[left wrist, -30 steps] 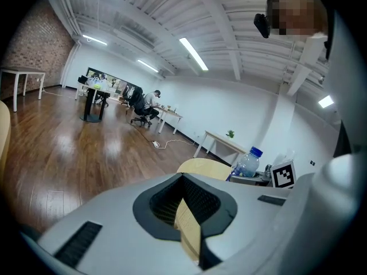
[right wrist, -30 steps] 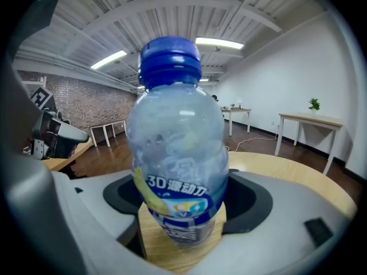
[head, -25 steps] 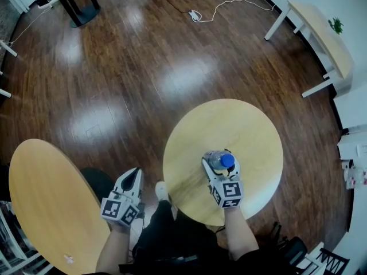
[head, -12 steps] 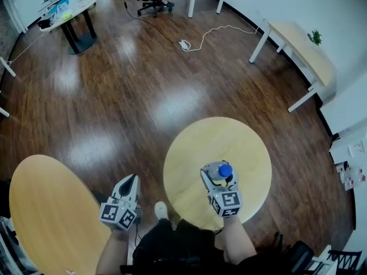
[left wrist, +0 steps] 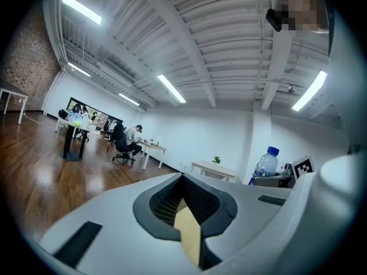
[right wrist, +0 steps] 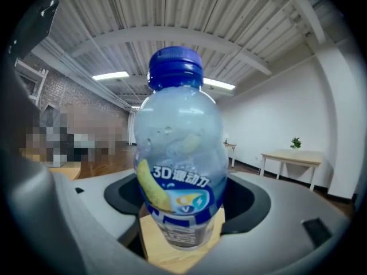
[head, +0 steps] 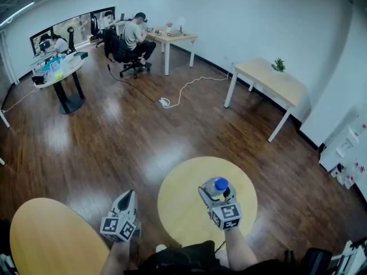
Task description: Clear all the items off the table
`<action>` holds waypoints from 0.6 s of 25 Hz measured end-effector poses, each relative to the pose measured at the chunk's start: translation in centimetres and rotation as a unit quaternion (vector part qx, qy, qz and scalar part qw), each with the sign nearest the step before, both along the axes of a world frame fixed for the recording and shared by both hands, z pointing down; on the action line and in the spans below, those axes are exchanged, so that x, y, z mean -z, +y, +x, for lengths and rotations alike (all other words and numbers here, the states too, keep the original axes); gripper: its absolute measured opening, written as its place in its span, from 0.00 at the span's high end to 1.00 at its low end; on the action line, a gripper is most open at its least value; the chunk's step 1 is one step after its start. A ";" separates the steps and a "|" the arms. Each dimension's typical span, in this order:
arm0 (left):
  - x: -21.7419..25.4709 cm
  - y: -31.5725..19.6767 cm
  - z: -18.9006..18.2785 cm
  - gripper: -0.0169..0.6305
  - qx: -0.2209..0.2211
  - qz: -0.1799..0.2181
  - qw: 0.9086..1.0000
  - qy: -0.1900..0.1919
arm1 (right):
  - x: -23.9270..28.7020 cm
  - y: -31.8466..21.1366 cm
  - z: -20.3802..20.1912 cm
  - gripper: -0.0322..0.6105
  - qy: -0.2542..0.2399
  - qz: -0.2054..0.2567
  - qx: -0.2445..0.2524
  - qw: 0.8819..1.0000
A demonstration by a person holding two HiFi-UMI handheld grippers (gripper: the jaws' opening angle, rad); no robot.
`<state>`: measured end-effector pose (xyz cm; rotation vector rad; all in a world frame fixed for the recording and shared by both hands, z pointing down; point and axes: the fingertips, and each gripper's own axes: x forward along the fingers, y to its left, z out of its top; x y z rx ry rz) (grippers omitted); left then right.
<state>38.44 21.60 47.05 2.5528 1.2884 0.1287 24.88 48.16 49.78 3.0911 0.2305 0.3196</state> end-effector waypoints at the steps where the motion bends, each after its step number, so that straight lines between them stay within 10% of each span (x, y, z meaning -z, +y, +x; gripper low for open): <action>1: 0.4 0.2 0.1 0.97 -0.001 -0.004 1.000 0.005 | 0.8 0.3 -0.2 0.36 0.011 -0.003 -0.003 1.000; 15: 3.7 -7.6 0.9 0.97 0.100 -0.018 0.994 0.042 | 5.3 -5.0 5.8 0.36 0.064 0.008 0.095 0.993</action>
